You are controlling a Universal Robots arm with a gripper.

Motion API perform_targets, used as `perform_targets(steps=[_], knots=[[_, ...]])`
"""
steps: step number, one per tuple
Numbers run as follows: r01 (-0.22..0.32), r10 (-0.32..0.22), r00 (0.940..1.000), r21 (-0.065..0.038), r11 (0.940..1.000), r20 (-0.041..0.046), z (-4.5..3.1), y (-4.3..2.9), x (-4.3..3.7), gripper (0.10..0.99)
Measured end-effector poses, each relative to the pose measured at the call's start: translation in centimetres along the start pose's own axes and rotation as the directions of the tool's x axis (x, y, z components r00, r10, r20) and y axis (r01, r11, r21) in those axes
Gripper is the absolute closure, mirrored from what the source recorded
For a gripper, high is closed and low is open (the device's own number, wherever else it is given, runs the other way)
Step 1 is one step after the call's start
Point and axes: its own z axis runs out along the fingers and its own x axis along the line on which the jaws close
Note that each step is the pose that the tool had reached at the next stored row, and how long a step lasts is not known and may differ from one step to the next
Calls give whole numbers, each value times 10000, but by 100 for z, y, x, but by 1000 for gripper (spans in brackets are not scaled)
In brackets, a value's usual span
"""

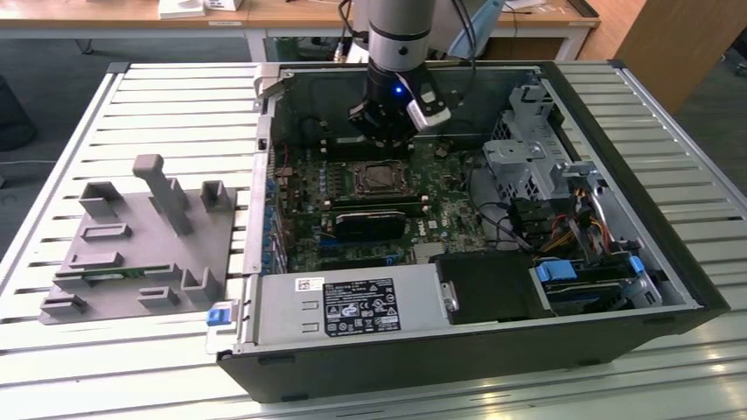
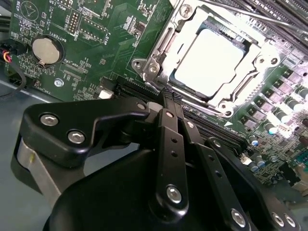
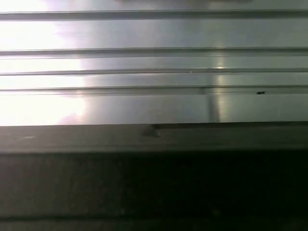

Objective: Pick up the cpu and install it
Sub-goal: 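Install the first cpu locking lever, then install the second cpu locking lever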

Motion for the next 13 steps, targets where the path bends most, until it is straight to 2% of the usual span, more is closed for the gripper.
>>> perform_targets(steps=[9,13], knots=[[0,0,10000,0,10000,0,-1,-47,-7,980],[0,0,10000,-6,10000,-3,-3,-93,-19,980]])
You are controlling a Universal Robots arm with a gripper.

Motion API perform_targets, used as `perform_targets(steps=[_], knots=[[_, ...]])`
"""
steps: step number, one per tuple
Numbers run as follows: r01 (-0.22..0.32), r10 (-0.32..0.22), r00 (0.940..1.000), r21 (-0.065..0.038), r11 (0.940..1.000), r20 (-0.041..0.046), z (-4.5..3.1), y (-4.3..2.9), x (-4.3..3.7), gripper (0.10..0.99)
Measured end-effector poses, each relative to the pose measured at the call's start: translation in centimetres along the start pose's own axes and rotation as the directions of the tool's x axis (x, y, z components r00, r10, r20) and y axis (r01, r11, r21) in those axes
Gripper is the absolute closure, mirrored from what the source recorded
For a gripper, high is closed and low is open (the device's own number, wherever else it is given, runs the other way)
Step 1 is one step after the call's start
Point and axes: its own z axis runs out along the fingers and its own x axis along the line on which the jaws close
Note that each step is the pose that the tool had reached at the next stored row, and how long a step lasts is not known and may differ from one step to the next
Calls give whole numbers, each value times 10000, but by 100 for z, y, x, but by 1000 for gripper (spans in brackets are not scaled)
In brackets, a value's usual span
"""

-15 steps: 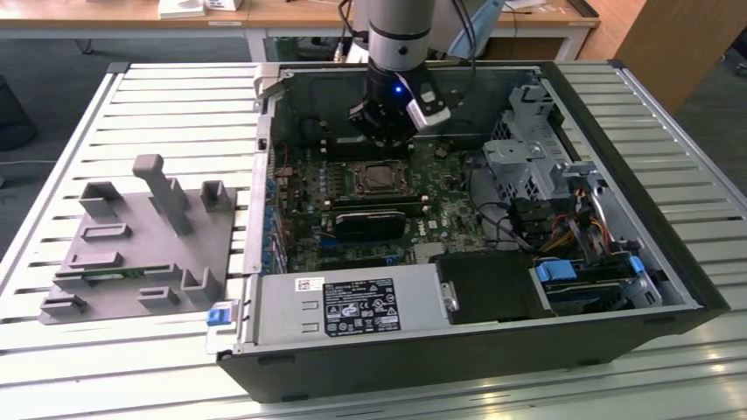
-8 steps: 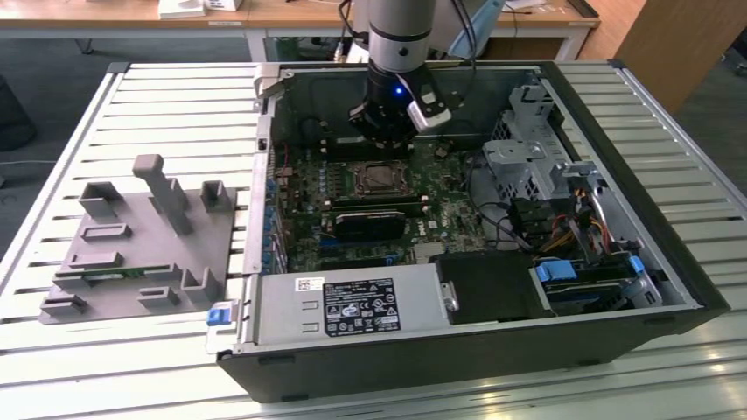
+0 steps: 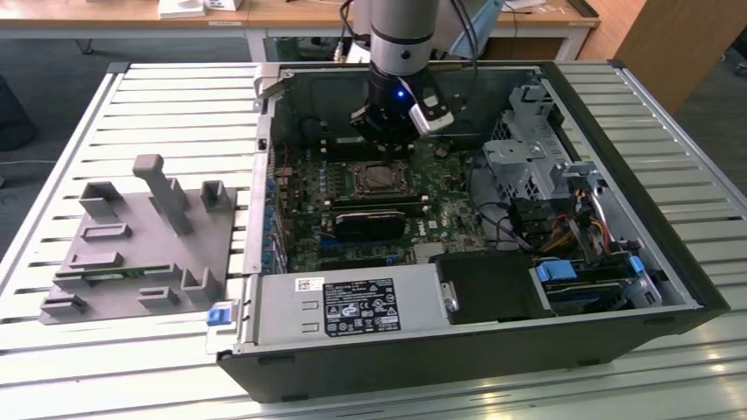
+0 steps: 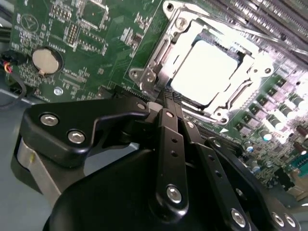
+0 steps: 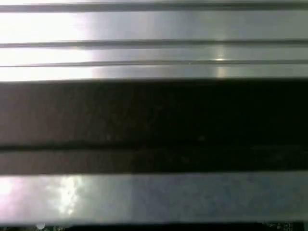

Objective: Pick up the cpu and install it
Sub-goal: 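Install the second cpu locking lever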

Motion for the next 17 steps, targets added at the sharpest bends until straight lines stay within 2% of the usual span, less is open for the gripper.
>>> perform_targets(steps=[7,14,17], knots=[[-2,2,10000,-6,10000,1,-27,-35,-2,980],[1,-1,10000,-32,10000,0,-262,-29,1,980],[0,0,10000,-32,10000,-1,-311,-28,2,980]])
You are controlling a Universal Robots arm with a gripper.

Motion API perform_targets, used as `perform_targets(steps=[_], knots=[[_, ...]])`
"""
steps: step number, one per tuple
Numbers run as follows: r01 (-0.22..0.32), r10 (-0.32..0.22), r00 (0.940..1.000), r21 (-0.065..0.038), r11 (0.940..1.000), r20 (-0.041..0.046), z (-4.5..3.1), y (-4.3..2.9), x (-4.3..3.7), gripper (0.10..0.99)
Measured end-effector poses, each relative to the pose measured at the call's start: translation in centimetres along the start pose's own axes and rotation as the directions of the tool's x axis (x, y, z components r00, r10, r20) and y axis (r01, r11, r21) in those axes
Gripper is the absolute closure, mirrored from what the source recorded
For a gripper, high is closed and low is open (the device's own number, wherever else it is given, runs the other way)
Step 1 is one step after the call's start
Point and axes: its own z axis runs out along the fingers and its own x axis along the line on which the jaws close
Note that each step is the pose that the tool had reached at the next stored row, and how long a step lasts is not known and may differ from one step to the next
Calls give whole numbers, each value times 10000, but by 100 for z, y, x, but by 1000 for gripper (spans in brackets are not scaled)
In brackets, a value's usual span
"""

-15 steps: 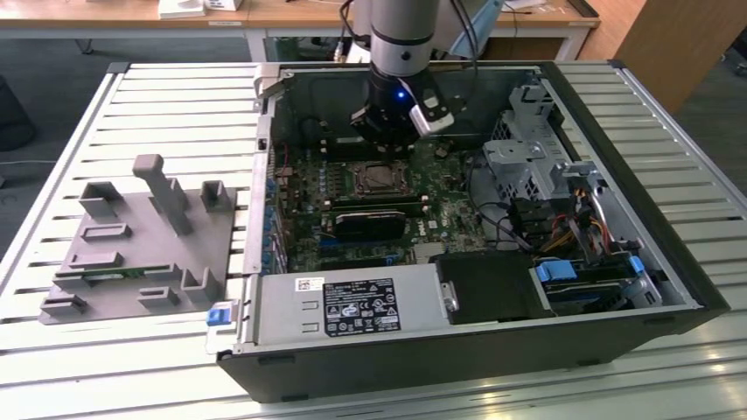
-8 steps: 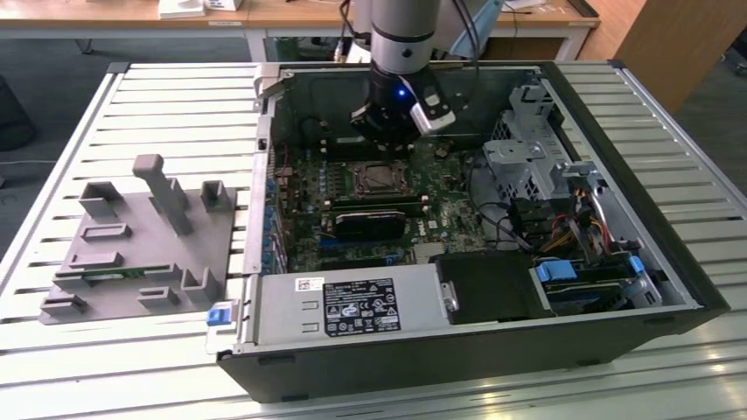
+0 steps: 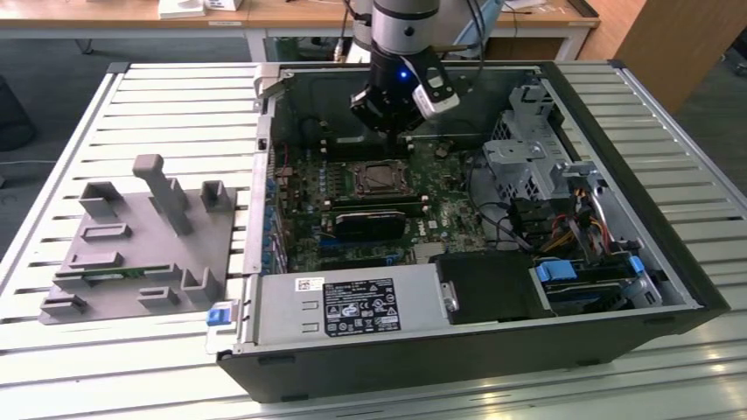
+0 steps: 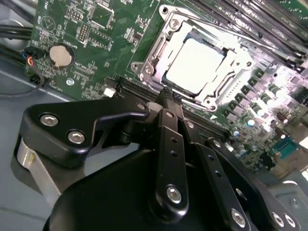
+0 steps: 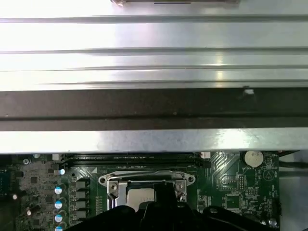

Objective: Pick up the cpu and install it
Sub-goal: 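Install the second cpu locking lever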

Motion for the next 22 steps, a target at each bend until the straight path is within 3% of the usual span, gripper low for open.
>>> perform_targets(steps=[5,22], knots=[[-1,1,10000,-1,10000,-2,-2,-56,-2,980],[-1,1,10000,1,10000,-41,-10,-539,-18,980]])
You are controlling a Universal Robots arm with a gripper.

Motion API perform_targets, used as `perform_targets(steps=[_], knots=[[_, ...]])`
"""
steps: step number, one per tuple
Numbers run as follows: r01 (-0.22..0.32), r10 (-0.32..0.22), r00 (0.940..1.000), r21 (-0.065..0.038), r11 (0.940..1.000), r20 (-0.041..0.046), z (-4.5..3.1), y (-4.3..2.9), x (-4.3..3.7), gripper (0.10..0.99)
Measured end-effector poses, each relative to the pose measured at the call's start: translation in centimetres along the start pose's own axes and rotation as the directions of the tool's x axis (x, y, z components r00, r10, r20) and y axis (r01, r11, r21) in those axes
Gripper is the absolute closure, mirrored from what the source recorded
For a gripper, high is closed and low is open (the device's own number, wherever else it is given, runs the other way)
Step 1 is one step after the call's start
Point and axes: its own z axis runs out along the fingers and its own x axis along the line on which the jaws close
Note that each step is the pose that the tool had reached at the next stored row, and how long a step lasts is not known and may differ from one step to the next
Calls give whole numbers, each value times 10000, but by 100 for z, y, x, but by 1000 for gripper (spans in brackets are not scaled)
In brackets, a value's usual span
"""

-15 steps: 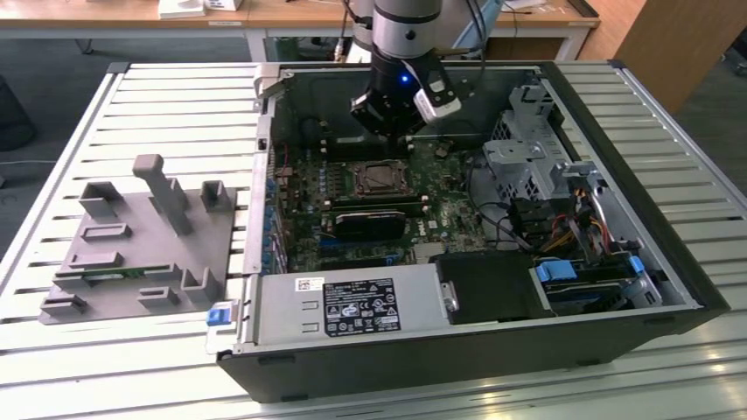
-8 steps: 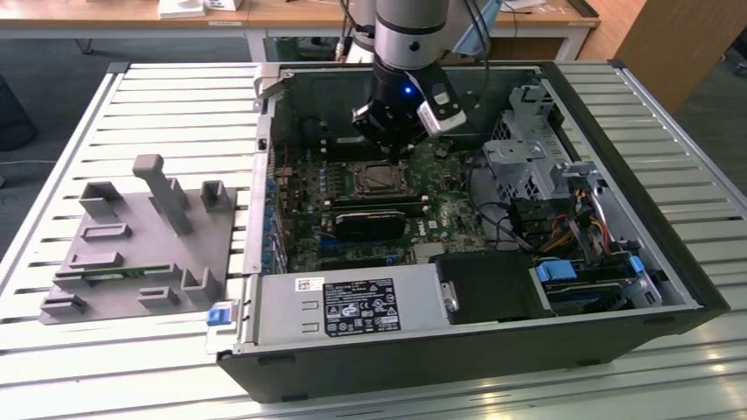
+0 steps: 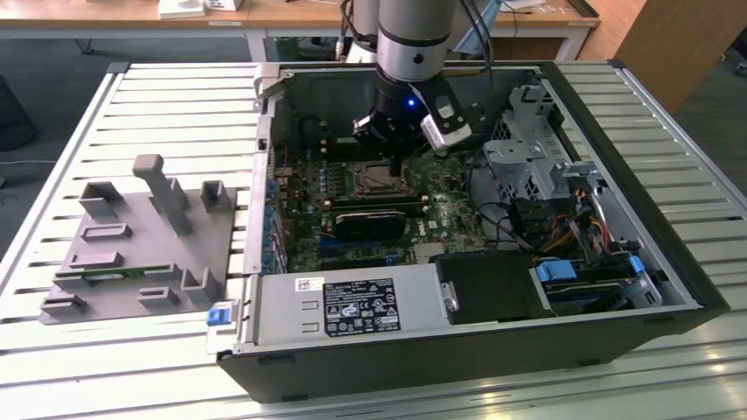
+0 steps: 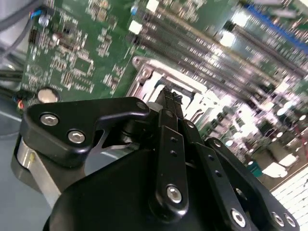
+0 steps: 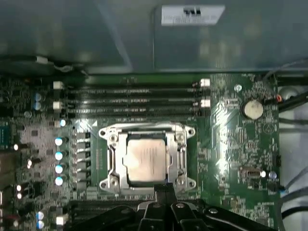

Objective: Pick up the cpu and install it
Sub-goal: 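Install the second cpu locking lever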

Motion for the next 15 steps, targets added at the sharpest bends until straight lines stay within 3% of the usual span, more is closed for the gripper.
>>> perform_targets(steps=[4,7,10,13,15], knots=[[-2,2,10000,1,10000,1,8,-88,37,980],[0,0,10000,0,10000,0,15,-127,114,980],[-2,2,10000,0,10000,-7,16,-139,119,980],[-4,4,9999,-23,10000,-104,15,-146,117,980],[-5,4,9999,-52,10000,-122,15,-170,117,980]])
